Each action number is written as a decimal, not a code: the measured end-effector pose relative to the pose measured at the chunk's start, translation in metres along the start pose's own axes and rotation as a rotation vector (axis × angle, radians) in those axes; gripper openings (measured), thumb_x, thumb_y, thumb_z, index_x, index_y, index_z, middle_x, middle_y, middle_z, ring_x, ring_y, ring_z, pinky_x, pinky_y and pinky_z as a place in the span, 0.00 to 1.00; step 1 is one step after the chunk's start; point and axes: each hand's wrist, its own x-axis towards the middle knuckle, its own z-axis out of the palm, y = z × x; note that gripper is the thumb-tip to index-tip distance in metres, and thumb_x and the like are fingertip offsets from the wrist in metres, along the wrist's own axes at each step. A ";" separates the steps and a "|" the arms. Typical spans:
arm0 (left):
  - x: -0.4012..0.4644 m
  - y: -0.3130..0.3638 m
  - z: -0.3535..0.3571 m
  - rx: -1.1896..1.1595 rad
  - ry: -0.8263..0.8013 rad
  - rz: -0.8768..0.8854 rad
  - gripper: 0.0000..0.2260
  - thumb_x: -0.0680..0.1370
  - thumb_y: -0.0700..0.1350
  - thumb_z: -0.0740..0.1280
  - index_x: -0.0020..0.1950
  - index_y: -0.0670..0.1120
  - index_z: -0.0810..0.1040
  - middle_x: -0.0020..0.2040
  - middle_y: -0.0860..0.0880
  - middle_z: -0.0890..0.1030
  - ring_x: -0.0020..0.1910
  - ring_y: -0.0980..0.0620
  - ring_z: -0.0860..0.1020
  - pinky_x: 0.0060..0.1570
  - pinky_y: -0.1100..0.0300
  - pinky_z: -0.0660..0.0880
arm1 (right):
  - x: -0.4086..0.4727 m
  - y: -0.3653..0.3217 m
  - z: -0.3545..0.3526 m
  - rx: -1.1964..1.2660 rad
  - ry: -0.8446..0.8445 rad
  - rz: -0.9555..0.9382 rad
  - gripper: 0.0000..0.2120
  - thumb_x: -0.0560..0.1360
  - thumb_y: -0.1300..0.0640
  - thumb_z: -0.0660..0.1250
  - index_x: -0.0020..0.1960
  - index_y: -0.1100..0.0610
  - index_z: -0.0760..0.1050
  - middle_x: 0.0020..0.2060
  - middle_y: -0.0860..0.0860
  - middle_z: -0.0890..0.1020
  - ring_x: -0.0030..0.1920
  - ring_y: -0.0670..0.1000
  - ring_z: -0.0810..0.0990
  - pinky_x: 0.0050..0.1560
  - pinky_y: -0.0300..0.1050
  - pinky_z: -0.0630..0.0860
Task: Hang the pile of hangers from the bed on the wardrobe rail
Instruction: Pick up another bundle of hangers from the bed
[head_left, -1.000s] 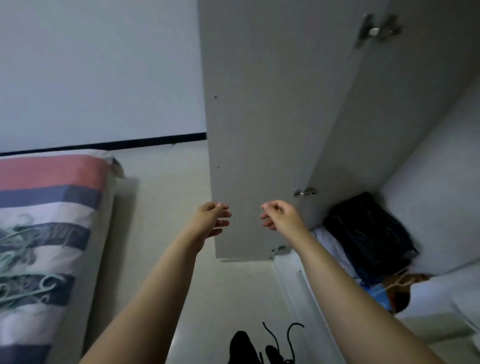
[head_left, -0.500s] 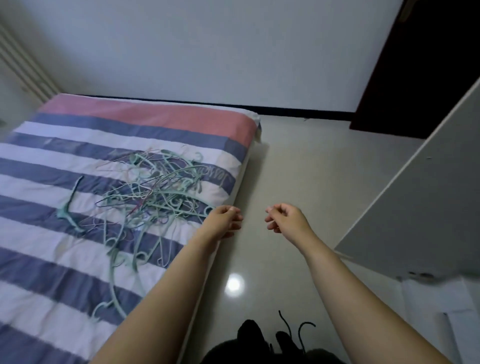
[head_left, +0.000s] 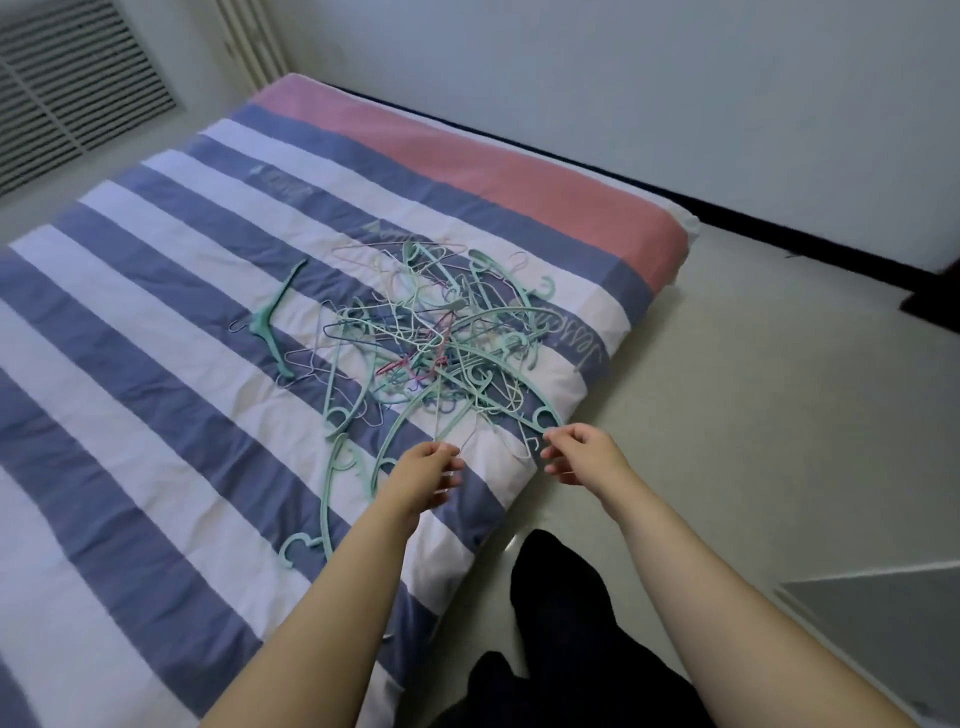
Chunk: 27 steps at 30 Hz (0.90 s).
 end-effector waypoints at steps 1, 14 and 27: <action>0.008 0.001 -0.005 -0.020 0.015 -0.011 0.07 0.82 0.43 0.59 0.51 0.44 0.76 0.41 0.48 0.79 0.34 0.52 0.75 0.34 0.61 0.69 | 0.012 0.000 0.006 -0.015 -0.015 0.020 0.06 0.79 0.59 0.62 0.49 0.61 0.75 0.35 0.53 0.79 0.25 0.46 0.76 0.27 0.34 0.70; 0.175 0.096 -0.046 -0.121 0.329 -0.013 0.06 0.82 0.41 0.58 0.52 0.43 0.74 0.43 0.48 0.78 0.34 0.53 0.73 0.34 0.61 0.68 | 0.226 -0.076 0.059 -0.087 -0.075 0.170 0.08 0.79 0.60 0.61 0.42 0.58 0.72 0.34 0.53 0.76 0.27 0.48 0.71 0.21 0.34 0.65; 0.362 0.118 -0.010 -0.034 0.113 -0.332 0.38 0.75 0.53 0.72 0.77 0.41 0.55 0.75 0.42 0.64 0.73 0.43 0.65 0.63 0.55 0.63 | 0.408 -0.065 0.087 -0.496 -0.295 0.300 0.33 0.76 0.45 0.65 0.74 0.61 0.59 0.72 0.56 0.67 0.69 0.56 0.69 0.68 0.49 0.66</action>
